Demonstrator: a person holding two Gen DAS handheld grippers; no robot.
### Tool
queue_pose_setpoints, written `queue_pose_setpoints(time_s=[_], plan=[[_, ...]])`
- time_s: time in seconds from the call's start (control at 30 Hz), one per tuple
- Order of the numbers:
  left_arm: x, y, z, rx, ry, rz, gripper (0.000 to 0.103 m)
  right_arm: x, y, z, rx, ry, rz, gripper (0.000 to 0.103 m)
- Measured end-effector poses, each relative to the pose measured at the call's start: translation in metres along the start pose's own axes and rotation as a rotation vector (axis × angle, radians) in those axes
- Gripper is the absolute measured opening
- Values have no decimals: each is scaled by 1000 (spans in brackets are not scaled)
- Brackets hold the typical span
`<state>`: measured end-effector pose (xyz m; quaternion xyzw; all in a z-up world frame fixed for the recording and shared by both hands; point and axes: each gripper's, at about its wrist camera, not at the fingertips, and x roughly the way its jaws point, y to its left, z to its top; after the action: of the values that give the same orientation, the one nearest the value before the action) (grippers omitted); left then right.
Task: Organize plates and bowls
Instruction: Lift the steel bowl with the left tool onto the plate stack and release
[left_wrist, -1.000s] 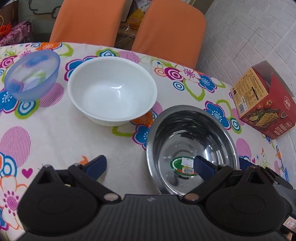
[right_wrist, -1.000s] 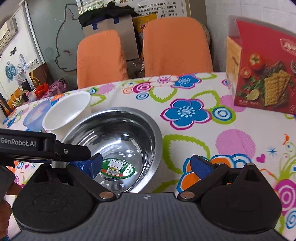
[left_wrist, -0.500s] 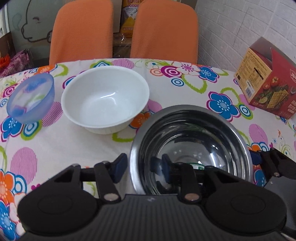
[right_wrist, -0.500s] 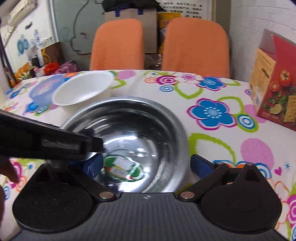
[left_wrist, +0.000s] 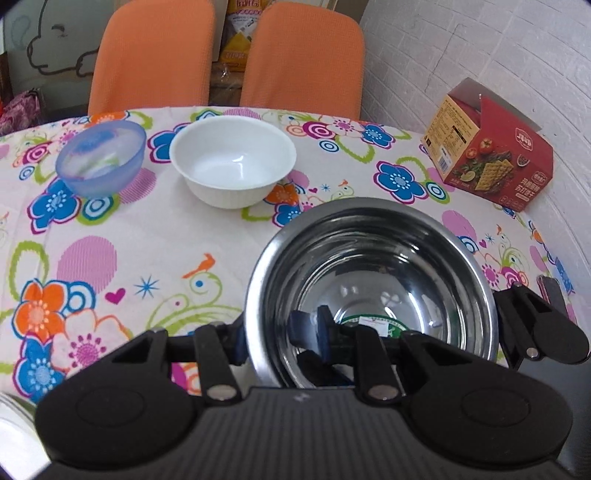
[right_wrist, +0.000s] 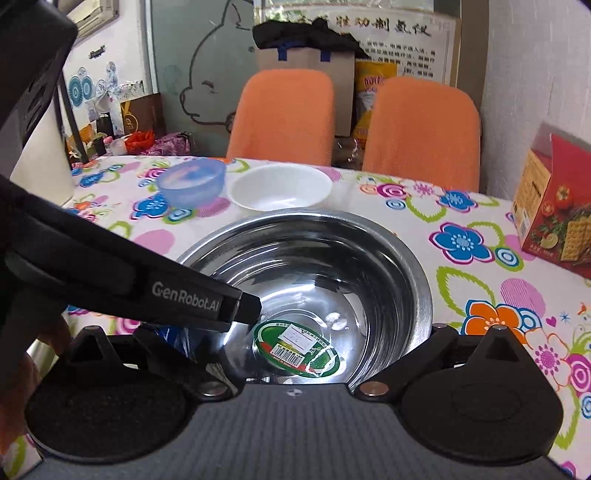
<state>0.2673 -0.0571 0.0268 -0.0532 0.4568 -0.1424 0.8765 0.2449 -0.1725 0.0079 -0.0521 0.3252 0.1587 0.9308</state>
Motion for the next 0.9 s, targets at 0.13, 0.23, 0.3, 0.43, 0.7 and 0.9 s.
queue_pose_setpoints(time_s=[0.13, 0.23, 0.3, 0.43, 0.7, 0.9], plan=[[-31, 7, -27, 41, -7, 6, 19, -20, 23, -12, 11, -1, 29, 89], [-45, 14, -51, 66, 0, 15, 20, -29, 42, -28, 31, 11, 49, 90], [-52, 18, -66, 75, 5, 17, 20, -35, 52, -39, 44, 13, 48, 90], [-59, 21, -90, 93, 13, 6, 19, -47, 67, -58, 70, 13, 16, 90], [-50, 17, -111, 115, 36, 2, 19, -49, 72, -78, 115, 41, -7, 89], [-45, 18, -103, 110, 35, 27, 19, -41, 69, -75, 128, 32, 12, 89]])
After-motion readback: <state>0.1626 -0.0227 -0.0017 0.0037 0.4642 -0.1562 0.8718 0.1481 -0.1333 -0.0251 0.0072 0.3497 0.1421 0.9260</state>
